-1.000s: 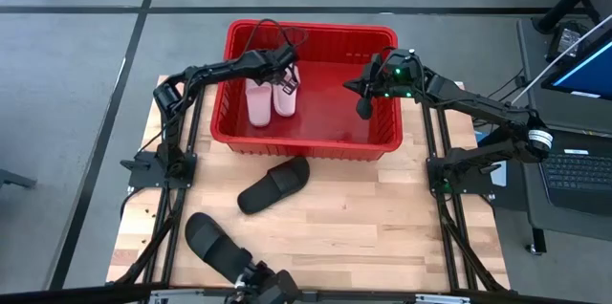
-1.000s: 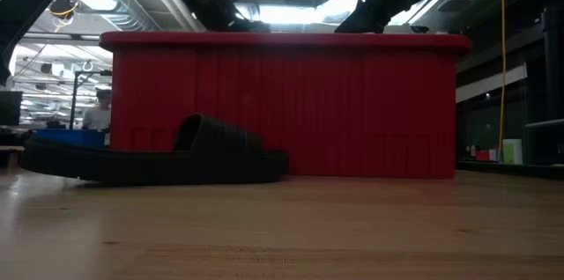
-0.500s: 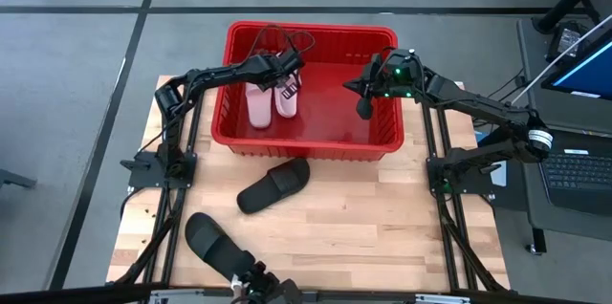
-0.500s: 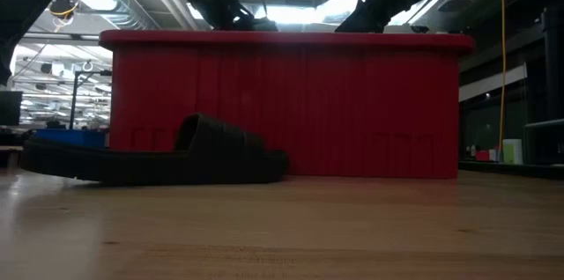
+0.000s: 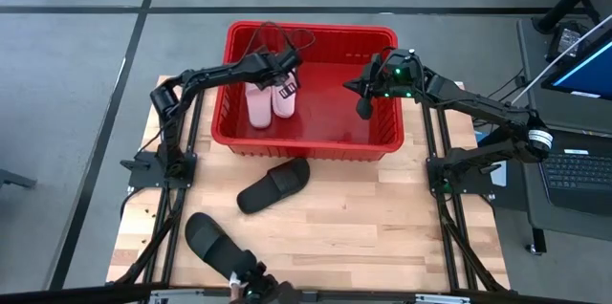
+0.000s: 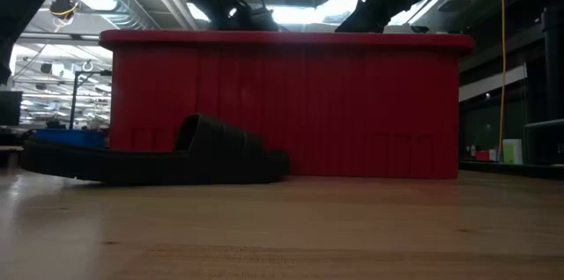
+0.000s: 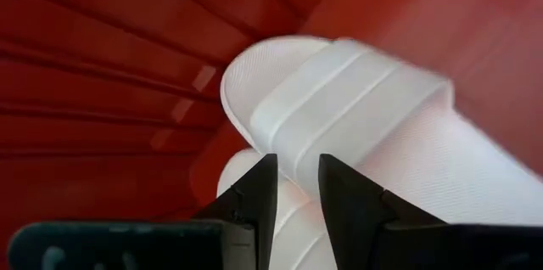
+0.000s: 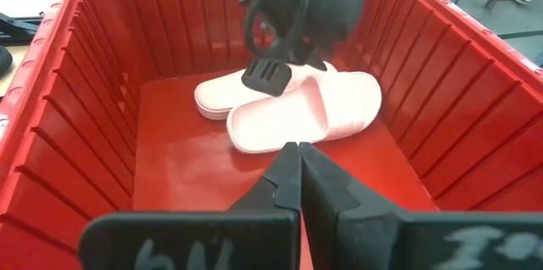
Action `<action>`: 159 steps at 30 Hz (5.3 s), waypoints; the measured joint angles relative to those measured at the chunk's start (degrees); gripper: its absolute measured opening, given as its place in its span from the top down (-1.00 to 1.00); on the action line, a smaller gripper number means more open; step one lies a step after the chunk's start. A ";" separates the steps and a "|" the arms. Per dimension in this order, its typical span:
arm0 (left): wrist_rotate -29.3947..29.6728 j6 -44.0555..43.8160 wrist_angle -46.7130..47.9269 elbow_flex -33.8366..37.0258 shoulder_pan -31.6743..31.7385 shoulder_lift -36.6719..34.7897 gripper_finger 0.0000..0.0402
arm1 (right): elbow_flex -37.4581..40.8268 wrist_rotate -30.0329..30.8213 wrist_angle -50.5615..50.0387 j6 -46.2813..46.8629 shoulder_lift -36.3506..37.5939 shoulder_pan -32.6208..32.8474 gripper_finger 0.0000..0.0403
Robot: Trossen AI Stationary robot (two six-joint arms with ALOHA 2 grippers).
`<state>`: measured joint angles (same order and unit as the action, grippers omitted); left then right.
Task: Pick and place slides into bin
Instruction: Put the pink slide into the red bin
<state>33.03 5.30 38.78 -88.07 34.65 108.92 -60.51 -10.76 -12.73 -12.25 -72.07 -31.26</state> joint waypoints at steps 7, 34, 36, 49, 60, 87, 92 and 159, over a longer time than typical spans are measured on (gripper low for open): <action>-7.06 0.48 -0.12 -0.02 -0.13 -2.27 0.57 | 0.00 0.00 -0.02 0.00 0.00 0.00 0.98; -9.63 23.69 -5.13 4.47 -2.36 -2.25 0.21 | 0.00 0.00 0.00 -0.22 0.00 0.02 0.98; -8.35 24.64 -5.86 4.85 -2.15 -2.25 0.21 | 0.00 0.00 0.00 -0.22 0.00 0.02 0.98; -6.33 30.95 -7.71 6.71 -1.74 -2.20 0.23 | 0.00 0.00 -0.02 -0.44 0.00 0.02 0.98; -1.52 34.62 -9.61 6.69 -1.62 1.58 0.23 | 0.00 0.00 -0.02 -0.44 0.00 0.02 0.98; 0.44 34.49 -11.76 6.64 -1.38 1.80 0.97 | 0.00 0.02 -0.05 -0.44 0.00 0.02 0.98; 0.48 32.50 -13.11 6.64 -1.62 1.80 0.98 | 0.00 0.01 -0.05 -1.37 0.00 0.00 0.98; -13.22 30.88 -9.54 6.60 3.02 -1.17 0.99 | 0.00 0.02 -2.17 -1.51 0.00 0.00 0.98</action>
<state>19.81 36.18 29.24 -81.47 37.67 107.74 -60.51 -10.74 -14.90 -13.76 -72.07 -31.27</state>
